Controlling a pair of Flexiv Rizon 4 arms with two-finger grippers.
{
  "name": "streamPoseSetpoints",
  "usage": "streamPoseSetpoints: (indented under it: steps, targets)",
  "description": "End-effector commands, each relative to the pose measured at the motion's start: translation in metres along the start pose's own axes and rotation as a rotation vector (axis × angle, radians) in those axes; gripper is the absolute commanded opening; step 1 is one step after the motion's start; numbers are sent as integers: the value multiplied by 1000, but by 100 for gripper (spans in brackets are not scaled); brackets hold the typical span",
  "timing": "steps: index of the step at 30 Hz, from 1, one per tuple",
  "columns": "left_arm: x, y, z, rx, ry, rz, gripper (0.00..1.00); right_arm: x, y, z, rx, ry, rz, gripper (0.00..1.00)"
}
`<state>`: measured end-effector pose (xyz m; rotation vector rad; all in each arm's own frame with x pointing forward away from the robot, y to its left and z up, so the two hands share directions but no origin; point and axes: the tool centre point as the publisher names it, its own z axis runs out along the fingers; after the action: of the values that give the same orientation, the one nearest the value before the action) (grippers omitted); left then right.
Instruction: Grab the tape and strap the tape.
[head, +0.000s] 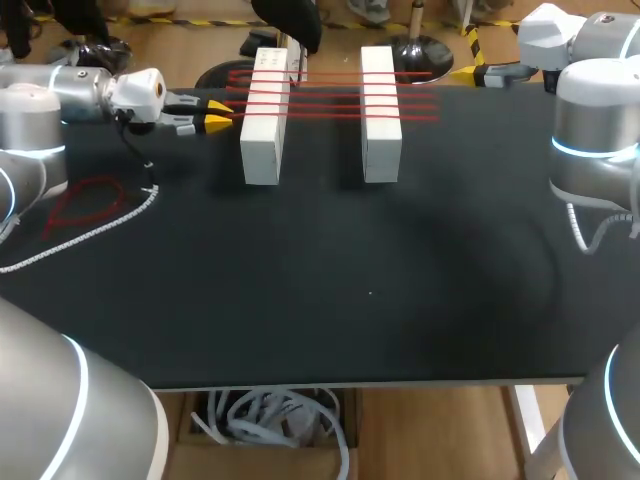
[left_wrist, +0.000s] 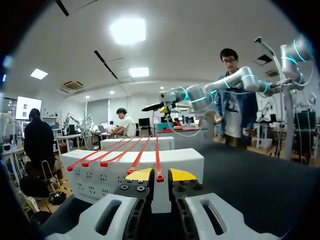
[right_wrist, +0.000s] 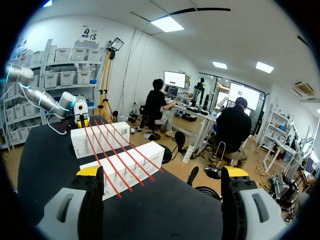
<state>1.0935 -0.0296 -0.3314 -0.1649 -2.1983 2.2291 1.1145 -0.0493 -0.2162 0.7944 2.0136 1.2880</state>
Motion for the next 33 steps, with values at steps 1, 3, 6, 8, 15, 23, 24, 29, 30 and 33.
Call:
streamPoseSetpoints:
  steps: [1, 3, 6, 8, 15, 23, 24, 29, 30, 33]
  targets:
    - [-2, 6, -1, 11, 4, -2, 17, 0, 0, 0, -1, 0, 0, 100]
    - [-2, 6, -1, 11, 4, -2, 16, 0, 0, 0, -1, 0, 0, 100]
    - [-3, 5, 0, 12, 2, -2, 14, 0, 0, 0, -1, 0, 0, 100]
    - [-2, 5, 0, 12, 1, -2, 14, 0, 0, 0, -1, 0, 0, 100]
    - [0, 4, -2, 9, -4, -2, 11, 0, 0, 0, -1, 0, 0, 100]
    - [3, 3, -3, 9, -10, -3, 0, 0, 0, 0, -1, 0, 0, 100]
    - [3, 3, -3, 9, -10, -3, 0, 0, 0, 0, -1, 0, 0, 100]
    - [2, -3, -2, 18, -1, 12, 0, 0, 0, 0, -1, 0, 0, 100]
    - [2, -5, -2, 25, 3, 12, 0, 0, 0, 0, -1, 0, 0, 100]
    - [3, -10, -3, 52, -8, 10, 0, 0, 0, 0, -1, 0, 0, 100]
